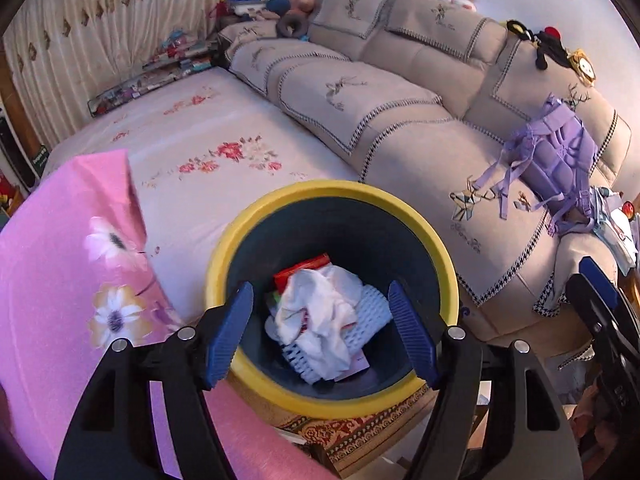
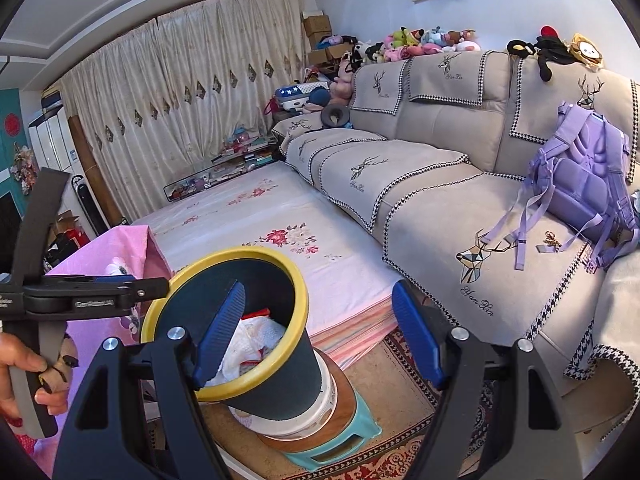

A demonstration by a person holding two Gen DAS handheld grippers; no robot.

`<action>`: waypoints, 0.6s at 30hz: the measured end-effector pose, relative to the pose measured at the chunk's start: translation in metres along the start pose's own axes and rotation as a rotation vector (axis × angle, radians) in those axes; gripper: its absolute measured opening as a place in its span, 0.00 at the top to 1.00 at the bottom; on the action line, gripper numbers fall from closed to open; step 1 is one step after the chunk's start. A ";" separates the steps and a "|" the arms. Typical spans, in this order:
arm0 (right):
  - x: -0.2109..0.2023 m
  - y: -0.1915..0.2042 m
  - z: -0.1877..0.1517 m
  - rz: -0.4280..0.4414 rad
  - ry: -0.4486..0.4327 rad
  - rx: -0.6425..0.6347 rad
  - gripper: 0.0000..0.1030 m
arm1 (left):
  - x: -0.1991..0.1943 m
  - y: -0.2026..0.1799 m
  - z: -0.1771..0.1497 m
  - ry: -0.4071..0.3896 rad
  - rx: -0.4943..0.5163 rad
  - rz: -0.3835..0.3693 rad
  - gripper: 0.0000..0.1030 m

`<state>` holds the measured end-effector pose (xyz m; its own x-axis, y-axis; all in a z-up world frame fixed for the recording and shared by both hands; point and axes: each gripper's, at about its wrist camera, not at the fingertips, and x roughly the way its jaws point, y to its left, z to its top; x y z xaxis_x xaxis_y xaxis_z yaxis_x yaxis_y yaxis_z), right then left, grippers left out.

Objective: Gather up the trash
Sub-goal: 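Carry the tissue over the bin and open the left tool, then grasp the brown plastic tray by its rim with the right tool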

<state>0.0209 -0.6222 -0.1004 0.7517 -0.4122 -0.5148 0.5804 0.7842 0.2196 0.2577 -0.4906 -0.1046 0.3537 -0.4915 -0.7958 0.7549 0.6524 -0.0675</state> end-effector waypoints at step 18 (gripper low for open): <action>-0.010 0.146 -0.001 0.320 0.043 -0.191 0.28 | -0.258 0.185 -0.192 -0.472 -0.303 0.599 0.10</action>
<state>0.0976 -0.5030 -0.0637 0.8695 -0.1152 -0.4802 0.2458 0.9444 0.2185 0.2001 -0.1318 -0.0274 0.8956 -0.1574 -0.4160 0.2065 0.9755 0.0754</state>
